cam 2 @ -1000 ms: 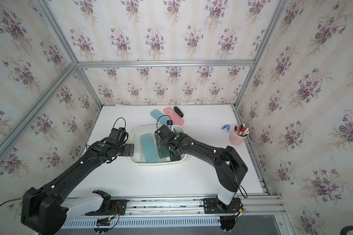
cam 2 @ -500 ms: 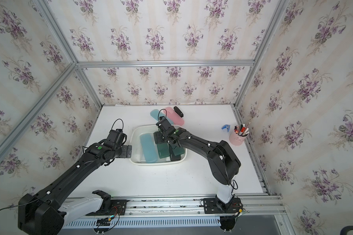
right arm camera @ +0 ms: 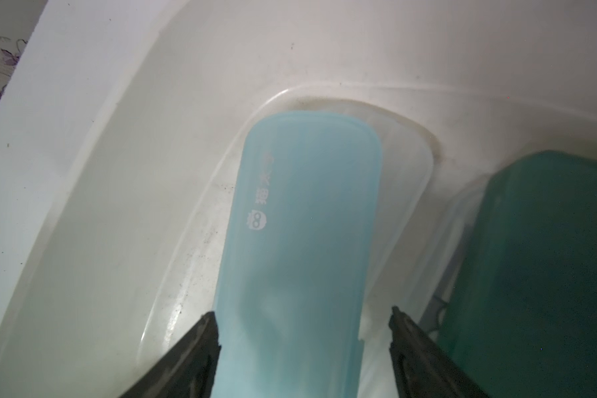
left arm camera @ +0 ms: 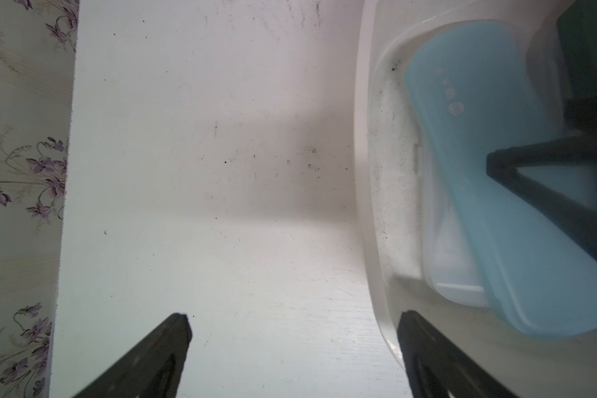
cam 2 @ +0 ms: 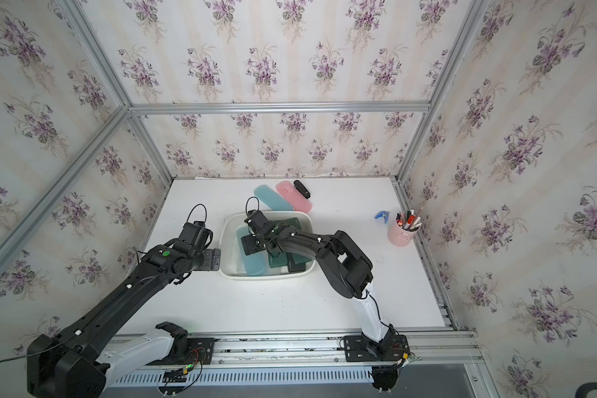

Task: Put the pencil case into the storage box
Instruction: Place the pencil case at the storage box, then move the storage box to the center of the board.

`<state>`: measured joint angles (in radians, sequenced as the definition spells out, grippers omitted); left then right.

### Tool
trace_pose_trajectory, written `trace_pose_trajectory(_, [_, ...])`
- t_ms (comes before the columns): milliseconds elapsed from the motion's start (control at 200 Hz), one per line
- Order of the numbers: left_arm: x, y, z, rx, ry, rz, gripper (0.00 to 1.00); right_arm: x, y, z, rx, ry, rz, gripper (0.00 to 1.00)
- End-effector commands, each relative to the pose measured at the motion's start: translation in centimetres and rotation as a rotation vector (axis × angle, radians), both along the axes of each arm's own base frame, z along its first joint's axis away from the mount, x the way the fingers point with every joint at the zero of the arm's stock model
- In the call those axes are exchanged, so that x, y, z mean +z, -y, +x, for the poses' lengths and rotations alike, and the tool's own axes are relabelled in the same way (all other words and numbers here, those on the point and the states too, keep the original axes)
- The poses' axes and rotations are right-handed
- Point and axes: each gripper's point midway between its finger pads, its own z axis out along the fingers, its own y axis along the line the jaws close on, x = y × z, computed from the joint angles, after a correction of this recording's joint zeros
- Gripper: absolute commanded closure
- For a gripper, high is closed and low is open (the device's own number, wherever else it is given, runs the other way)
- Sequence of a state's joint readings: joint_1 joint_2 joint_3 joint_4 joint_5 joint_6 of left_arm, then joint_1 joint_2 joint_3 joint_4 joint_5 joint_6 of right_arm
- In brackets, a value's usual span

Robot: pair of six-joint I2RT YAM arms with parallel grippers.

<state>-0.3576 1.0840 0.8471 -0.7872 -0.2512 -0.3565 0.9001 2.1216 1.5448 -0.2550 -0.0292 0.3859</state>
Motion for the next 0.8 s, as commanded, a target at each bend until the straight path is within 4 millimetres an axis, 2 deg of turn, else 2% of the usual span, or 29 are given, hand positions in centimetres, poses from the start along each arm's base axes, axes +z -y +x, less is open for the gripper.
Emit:
trace_pose_trajectory(0, [0.1, -0.1, 0.1, 0.012, 0.011, -0.002, 0.01, -0.8, 0.9, 0.7, -0.052, 0.009, -0.051, 0.19])
trace_pose_trajectory(330, [-0.2, -0.2, -0.1, 0.012, 0.009, -0.001, 0.01, 1.1, 1.5, 1.5, -0.097, 0.057, -0.055, 0.19])
trace_pose_trajectory(455, [0.4, -0.2, 0.0, 0.014, 0.021, -0.002, 0.01, 3.4, 1.6, 1.4, -0.085, 0.089, -0.015, 0.17])
trace_pose_trajectory(554, [1.4, -0.3, 0.5, 0.017, 0.042, 0.005, 0.01, 6.8, 3.7, 2.4, -0.128, 0.150, -0.006, 0.15])
trace_pose_trajectory(654, [2.6, 0.0, 1.7, 0.014, 0.056, 0.014, 0.01, 9.3, 7.4, 4.8, -0.197, 0.187, -0.009, 0.15])
trace_pose_trajectory(724, [3.3, 0.4, 3.1, 0.007, 0.062, 0.019, 0.01, 10.2, 10.2, 6.6, -0.243, 0.205, -0.018, 0.15])
trace_pose_trajectory(799, [4.0, 1.0, 5.1, 0.003, 0.068, 0.028, 0.01, 10.2, 12.7, 8.7, -0.272, 0.212, -0.033, 0.14])
